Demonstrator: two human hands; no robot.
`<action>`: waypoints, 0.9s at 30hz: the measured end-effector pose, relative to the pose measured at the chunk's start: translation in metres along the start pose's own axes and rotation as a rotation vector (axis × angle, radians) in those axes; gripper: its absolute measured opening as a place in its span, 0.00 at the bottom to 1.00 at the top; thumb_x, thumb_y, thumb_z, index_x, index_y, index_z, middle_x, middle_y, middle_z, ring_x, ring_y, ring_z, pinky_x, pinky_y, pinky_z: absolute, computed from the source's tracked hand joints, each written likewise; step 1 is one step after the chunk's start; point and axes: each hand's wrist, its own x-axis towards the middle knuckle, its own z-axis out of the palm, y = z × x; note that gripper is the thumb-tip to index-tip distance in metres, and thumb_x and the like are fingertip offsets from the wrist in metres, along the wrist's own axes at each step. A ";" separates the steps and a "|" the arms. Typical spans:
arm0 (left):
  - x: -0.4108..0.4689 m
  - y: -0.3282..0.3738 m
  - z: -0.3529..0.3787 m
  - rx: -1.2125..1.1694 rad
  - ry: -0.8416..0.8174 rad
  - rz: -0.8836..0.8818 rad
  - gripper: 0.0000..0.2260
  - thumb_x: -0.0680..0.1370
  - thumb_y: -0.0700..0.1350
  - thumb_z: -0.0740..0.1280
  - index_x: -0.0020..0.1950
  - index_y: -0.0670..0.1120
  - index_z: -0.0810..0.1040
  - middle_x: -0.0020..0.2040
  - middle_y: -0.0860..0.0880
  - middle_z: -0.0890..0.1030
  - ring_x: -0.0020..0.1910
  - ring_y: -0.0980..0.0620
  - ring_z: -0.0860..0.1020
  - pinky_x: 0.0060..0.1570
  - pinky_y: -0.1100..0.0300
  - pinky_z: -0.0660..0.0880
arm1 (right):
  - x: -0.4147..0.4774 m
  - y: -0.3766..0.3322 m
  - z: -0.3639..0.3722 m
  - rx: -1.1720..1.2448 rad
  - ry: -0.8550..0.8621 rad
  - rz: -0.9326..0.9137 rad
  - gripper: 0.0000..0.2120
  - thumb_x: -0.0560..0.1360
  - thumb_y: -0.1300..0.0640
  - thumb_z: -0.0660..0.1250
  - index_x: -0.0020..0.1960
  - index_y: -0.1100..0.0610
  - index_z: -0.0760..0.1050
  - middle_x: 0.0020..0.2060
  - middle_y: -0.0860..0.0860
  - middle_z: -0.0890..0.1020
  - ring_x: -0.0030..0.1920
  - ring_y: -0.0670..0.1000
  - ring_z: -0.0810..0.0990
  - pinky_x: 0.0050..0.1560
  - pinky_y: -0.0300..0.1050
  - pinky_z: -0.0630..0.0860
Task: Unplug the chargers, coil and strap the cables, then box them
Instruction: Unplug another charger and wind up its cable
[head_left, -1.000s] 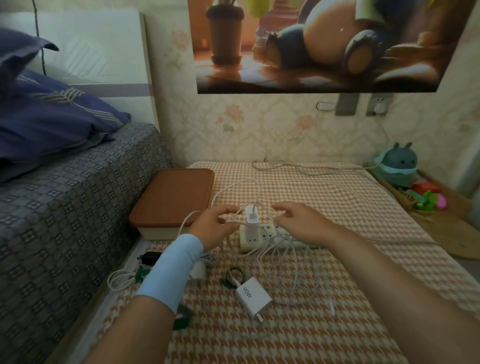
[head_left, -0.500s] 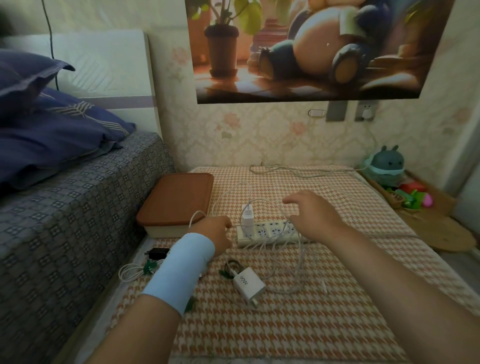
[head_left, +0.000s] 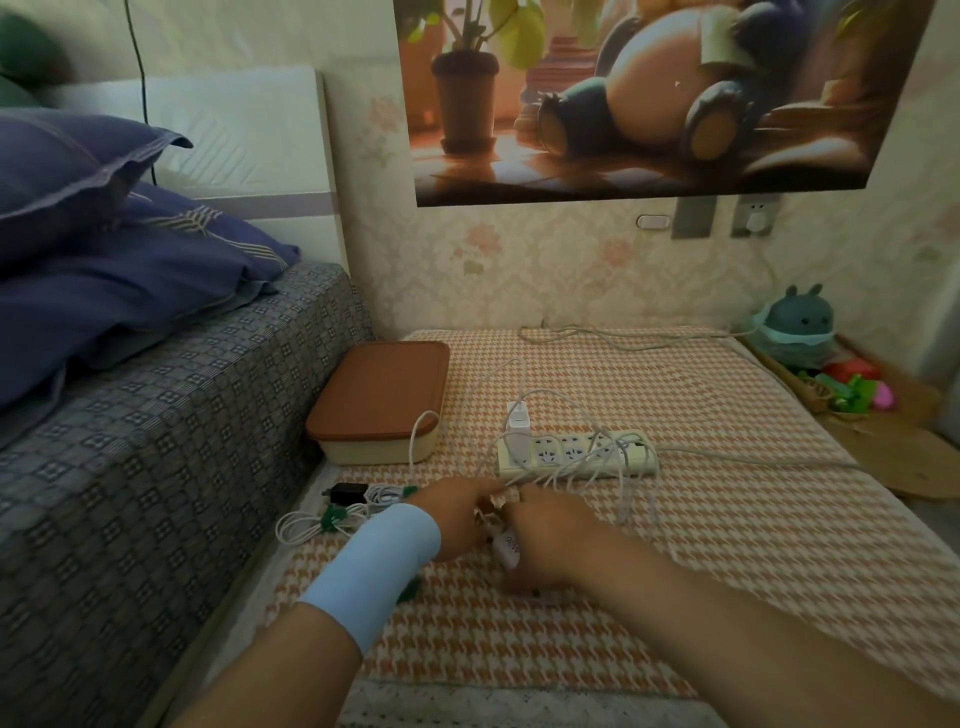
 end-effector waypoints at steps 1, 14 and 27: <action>-0.001 0.002 0.000 0.054 0.009 0.037 0.27 0.80 0.40 0.64 0.77 0.55 0.64 0.71 0.50 0.74 0.68 0.46 0.73 0.67 0.52 0.70 | 0.001 -0.001 0.001 0.005 -0.020 -0.007 0.17 0.76 0.45 0.68 0.58 0.55 0.77 0.52 0.57 0.75 0.47 0.56 0.75 0.43 0.49 0.74; -0.003 0.014 -0.037 0.458 0.564 -0.035 0.11 0.80 0.54 0.60 0.50 0.54 0.82 0.41 0.54 0.83 0.39 0.51 0.78 0.54 0.54 0.68 | -0.035 0.074 -0.052 0.435 0.444 0.000 0.16 0.69 0.54 0.74 0.51 0.44 0.71 0.53 0.45 0.67 0.46 0.48 0.74 0.37 0.41 0.69; 0.034 0.102 -0.045 0.380 0.669 0.200 0.10 0.80 0.58 0.61 0.51 0.59 0.82 0.47 0.58 0.83 0.56 0.50 0.73 0.72 0.42 0.52 | -0.084 0.176 -0.017 0.510 0.291 0.533 0.11 0.76 0.46 0.72 0.48 0.51 0.72 0.46 0.50 0.76 0.43 0.51 0.76 0.40 0.48 0.74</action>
